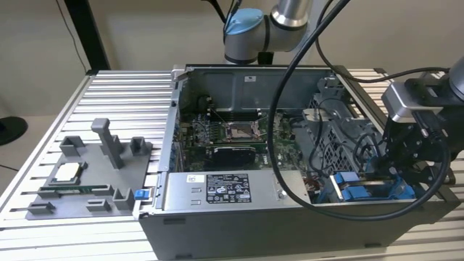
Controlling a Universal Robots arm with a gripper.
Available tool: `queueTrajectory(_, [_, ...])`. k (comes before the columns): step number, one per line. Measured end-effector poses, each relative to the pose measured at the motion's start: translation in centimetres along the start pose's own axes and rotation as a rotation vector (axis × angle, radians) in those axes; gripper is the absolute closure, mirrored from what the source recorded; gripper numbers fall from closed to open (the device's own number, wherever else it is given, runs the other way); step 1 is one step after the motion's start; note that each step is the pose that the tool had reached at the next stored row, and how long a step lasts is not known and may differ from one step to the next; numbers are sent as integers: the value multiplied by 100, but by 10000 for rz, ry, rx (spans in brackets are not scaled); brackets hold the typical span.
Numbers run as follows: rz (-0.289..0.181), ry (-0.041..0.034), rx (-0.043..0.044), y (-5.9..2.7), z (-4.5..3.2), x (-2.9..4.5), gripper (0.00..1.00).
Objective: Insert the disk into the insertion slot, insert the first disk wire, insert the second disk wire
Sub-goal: 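Insert the first disk wire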
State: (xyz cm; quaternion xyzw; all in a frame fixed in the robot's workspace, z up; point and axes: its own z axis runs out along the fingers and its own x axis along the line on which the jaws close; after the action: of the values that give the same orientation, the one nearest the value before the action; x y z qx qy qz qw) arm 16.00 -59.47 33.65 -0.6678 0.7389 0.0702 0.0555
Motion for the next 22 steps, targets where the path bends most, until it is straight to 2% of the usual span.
queueTrajectory(4, [-3, 4, 6, -1, 16, 2, 100])
queueTrajectory(7, [-3, 23, 9, -2, 58, 9, 100])
queueTrajectory(9, [-3, 9, 7, -3, 101, 17, 100])
queueTrajectory(12, [-1, 7, 2, -3, 113, 19, 100])
queueTrajectory(13, [0, -1, -2, -3, 116, 20, 0])
queueTrajectory(16, [1, -18, -1, -3, 127, 22, 0])
queueTrajectory(22, [-1, 1, 0, -1, 113, 20, 0])
